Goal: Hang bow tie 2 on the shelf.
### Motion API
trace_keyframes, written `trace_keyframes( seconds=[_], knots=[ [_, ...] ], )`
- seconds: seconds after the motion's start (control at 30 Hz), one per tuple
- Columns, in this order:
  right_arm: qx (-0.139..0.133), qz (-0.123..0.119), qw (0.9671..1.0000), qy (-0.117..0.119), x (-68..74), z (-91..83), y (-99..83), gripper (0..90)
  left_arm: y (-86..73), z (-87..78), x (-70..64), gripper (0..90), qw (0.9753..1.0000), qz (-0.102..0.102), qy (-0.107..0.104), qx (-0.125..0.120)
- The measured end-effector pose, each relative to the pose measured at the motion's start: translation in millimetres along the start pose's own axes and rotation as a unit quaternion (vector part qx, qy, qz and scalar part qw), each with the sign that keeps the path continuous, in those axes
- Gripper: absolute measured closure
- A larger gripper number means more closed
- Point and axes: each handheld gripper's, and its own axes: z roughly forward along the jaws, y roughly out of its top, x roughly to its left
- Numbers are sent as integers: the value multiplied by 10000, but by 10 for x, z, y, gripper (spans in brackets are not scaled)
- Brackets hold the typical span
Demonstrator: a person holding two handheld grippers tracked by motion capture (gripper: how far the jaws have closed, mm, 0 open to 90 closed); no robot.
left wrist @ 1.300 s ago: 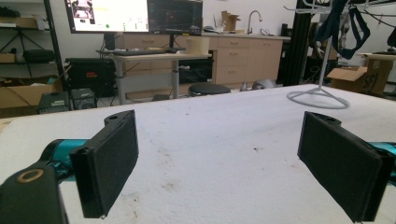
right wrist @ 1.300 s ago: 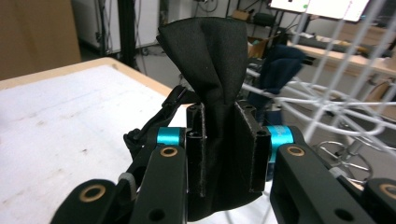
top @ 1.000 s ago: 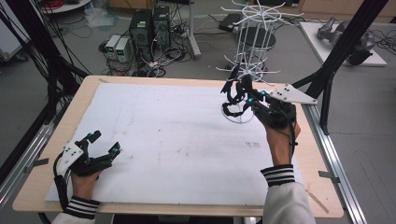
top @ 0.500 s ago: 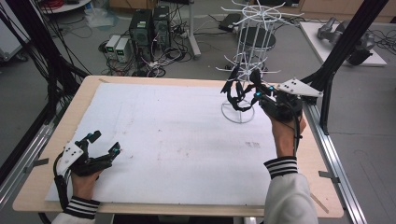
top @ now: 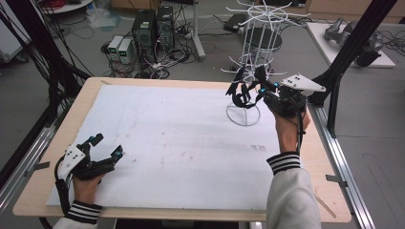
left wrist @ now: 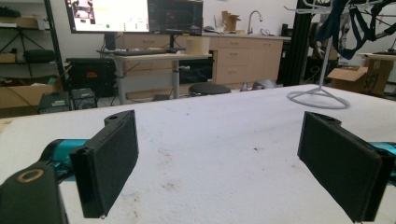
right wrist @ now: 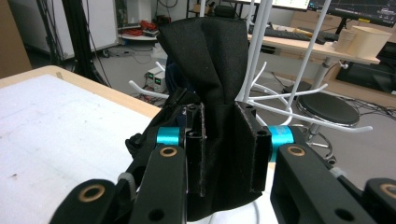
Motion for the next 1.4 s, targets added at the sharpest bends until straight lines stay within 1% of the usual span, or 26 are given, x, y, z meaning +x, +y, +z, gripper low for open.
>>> trace_keyframes(
  seconds=[0.1,0.27,0.3,0.43,0.53,0.6,0.67,0.77,0.8,0.93,1.0,1.03,1.1,1.13,1.17,1.2,1.27,1.3,1.33,1.4],
  knots=[
    [9,27,10000,-17,-7,19,9,750,0,0,0,128,10000,-2,0,-2],
    [17,-3,10000,-72,-30,48,21,749,0,-2,2,128,10000,9,-2,3],
    [44,26,9999,-92,-28,49,24,748,0,-2,2,128,10000,4,-5,6],
    [69,-13,9999,-116,-33,73,30,748,0,-2,3,128,10000,10,-5,9],
    [84,17,9999,-87,-34,91,23,743,0,-2,2,128,10000,3,-8,5],
    [103,20,9999,-78,-32,96,21,726,0,-2,2,128,10000,1,-9,3],
    [74,-21,9999,-70,-32,103,21,690,0,-2,3,128,10000,11,-2,4],
    [50,-22,10000,-42,-25,96,23,651,0,-2,3,128,10000,11,-3,4],
    [45,-61,9999,-110,-21,93,26,632,0,-2,3,128,10000,7,-6,9],
    [31,-77,9998,-169,-30,74,28,601,0,-2,2,128,10000,2,-11,1],
    [-22,-32,9999,-162,-30,54,31,546,0,-3,4,128,10000,5,-8,9],
    [-32,-33,9998,-203,-23,40,36,497,0,-2,5,128,10000,5,-8,10],
    [-115,-74,9996,-228,-10,17,47,388,1,-3,6,128,10000,12,-6,22],
    [-138,-51,9996,-221,3,-4,51,338,0,-2,5,128,10000,4,-8,13],
    [-203,-71,9995,-216,11,-21,52,271,0,-3,5,128,10000,2,-6,7],
    [-216,-39,9995,-222,27,-40,55,204,0,-3,5,128,10000,-3,-6,2],
    [-309,-17,9993,-233,39,-97,61,152,-1,-2,2,128,10000,-30,13,-15],
    [-400,15,9990,-209,41,-132,57,110,-1,-1,2,128,10000,-32,15,-14],
    [-461,87,9987,-191,41,-174,48,109,-1,-2,2,128,10000,-24,12,-15],
    [-624,143,9979,-91,32,-255,3,108,0,-3,0,128,10000,12,23,5]
  ],
)
